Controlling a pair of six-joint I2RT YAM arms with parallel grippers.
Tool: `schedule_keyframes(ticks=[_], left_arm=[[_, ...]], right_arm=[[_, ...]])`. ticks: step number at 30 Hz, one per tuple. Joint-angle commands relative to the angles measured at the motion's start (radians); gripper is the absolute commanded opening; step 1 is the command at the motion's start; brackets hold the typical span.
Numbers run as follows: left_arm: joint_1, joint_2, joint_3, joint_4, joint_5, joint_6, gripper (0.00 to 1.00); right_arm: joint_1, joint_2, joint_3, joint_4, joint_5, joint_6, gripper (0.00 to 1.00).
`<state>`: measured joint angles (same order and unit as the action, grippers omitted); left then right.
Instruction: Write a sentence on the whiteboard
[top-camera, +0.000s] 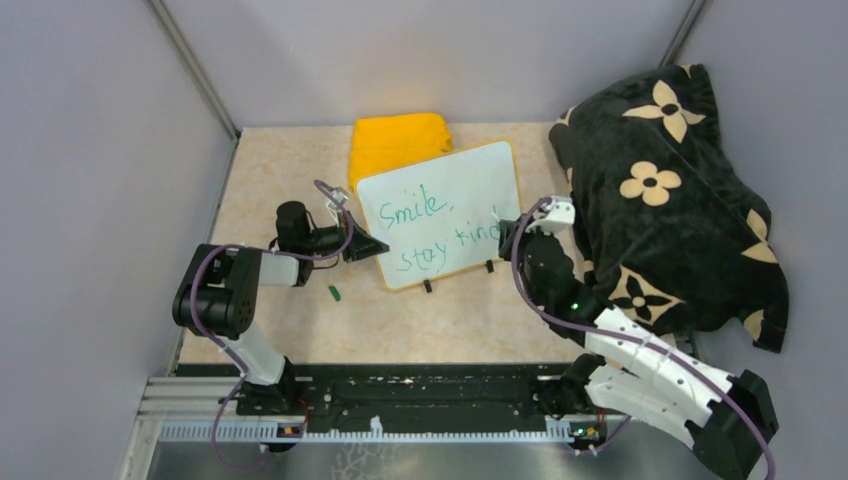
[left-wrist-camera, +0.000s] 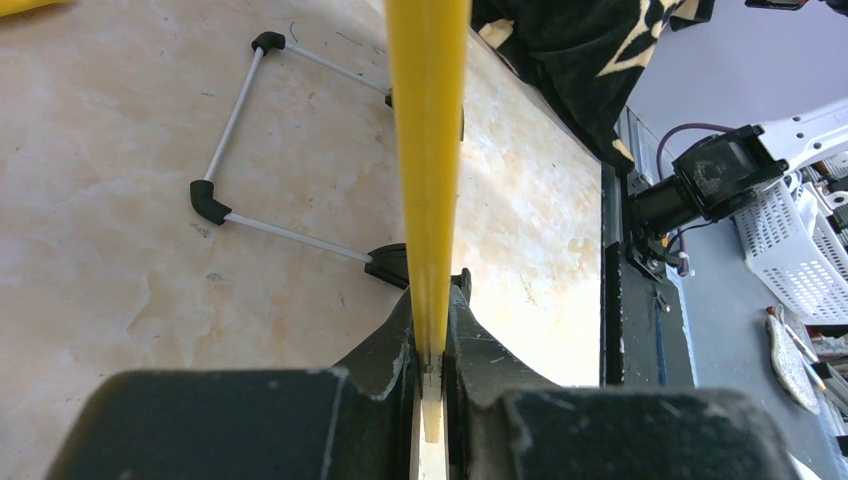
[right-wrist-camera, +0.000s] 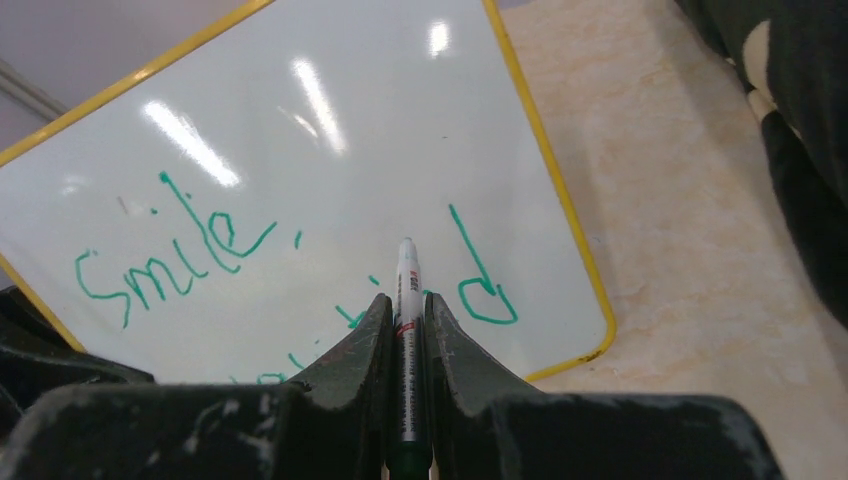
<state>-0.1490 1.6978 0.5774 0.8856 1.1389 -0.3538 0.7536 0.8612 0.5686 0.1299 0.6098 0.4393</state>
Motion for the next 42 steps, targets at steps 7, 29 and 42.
schedule_keyframes(ticks=[7,29,42], left_arm=[[-0.009,0.020,-0.001,-0.085,-0.071,0.052,0.00],[-0.009,0.022,-0.001,-0.089,-0.074,0.056,0.00],[-0.009,0.022,-0.001,-0.091,-0.073,0.056,0.00]], right_arm=[[-0.095,-0.149,-0.123,-0.128,0.104,0.187,0.00],[-0.104,-0.169,-0.257,0.043,0.079,0.234,0.00],[-0.177,-0.042,-0.230,0.135,-0.009,0.249,0.00]])
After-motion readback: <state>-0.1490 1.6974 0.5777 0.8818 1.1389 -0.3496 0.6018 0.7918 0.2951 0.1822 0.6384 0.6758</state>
